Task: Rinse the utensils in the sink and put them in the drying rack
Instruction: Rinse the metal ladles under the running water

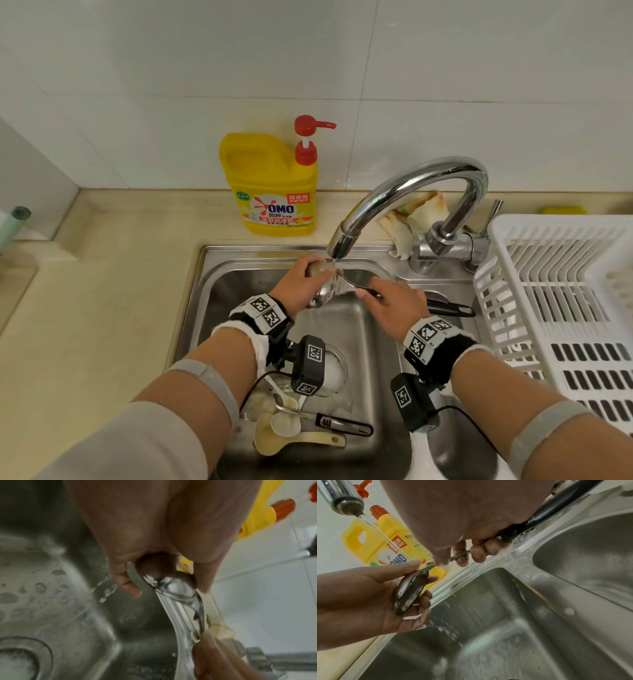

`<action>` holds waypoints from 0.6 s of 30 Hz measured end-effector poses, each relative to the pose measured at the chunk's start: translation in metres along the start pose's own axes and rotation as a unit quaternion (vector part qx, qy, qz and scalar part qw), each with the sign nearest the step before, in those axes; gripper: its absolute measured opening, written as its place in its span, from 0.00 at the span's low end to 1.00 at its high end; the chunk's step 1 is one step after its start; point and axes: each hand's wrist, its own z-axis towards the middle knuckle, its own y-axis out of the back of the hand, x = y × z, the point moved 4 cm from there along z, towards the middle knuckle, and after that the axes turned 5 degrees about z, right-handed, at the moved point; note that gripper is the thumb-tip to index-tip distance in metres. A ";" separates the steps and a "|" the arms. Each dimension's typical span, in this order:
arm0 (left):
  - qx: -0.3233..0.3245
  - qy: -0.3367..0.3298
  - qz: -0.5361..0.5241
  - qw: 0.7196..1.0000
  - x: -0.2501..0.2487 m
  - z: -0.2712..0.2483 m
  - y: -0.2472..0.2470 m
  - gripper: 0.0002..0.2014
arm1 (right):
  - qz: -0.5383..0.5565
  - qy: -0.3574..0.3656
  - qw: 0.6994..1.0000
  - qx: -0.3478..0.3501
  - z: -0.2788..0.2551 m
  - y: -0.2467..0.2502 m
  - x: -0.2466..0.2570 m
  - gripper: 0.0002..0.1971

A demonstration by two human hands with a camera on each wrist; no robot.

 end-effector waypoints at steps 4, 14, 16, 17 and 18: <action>-0.009 -0.116 0.144 0.983 -0.002 0.002 0.001 0.19 | -0.026 0.003 1.000 0.009 0.002 -0.001 0.005 0.19; -0.030 -0.028 -0.022 0.999 0.010 0.006 0.015 0.17 | 0.016 0.012 1.000 0.003 0.005 0.003 0.007 0.19; -0.014 0.035 -0.177 0.983 0.014 0.003 0.017 0.20 | 0.031 0.019 0.999 0.005 0.004 0.002 0.008 0.19; -0.015 0.044 -0.212 0.976 0.014 0.001 0.018 0.20 | 0.026 0.024 0.999 0.003 0.005 0.001 0.009 0.19; -0.017 0.047 -0.227 0.973 0.012 -0.001 0.019 0.20 | 0.018 0.027 0.999 0.000 0.005 0.001 0.010 0.19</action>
